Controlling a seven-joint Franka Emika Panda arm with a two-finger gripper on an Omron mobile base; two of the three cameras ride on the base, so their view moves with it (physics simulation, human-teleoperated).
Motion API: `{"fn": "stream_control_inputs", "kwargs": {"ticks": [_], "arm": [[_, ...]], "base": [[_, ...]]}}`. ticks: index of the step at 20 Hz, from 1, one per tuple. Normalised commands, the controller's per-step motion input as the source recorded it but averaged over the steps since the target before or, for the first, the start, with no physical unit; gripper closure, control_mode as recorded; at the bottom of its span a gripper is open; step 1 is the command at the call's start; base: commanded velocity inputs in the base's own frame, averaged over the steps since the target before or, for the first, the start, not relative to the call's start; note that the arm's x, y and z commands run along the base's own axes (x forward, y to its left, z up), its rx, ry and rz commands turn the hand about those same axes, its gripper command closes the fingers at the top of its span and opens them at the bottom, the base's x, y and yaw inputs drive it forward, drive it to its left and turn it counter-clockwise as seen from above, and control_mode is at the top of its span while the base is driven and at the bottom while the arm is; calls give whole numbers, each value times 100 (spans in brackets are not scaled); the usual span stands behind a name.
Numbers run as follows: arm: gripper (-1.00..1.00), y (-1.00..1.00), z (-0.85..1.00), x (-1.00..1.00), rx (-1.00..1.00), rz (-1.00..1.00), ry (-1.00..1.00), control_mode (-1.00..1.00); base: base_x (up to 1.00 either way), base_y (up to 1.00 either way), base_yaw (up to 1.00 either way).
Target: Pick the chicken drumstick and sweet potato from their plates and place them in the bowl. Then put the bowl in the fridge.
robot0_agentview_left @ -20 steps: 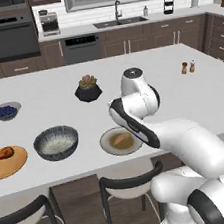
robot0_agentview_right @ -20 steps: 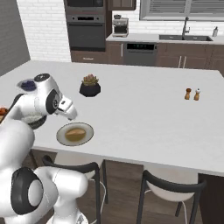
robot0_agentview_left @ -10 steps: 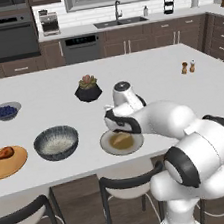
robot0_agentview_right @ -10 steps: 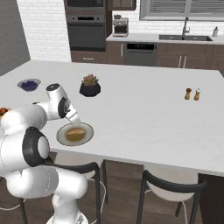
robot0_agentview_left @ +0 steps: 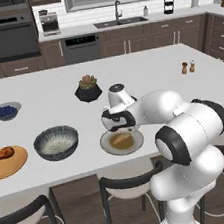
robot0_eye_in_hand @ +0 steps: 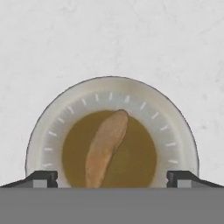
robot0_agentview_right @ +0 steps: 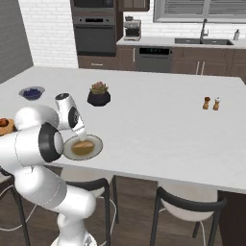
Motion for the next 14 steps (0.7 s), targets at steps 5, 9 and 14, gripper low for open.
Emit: {"fn": "stream_control_inputs", "kwargs": {"ticks": [5, 9, 14], "arm": [[-100, 0, -45, 0, 1, -7, 0, -100], [-100, -10, -23, 0, 9, -4, 0, -100], [-100, -1, -30, 8, 10, -2, 3, -100]], "base": [[0, 0, 0], [0, 0, 0], [0, 0, 0]]}}
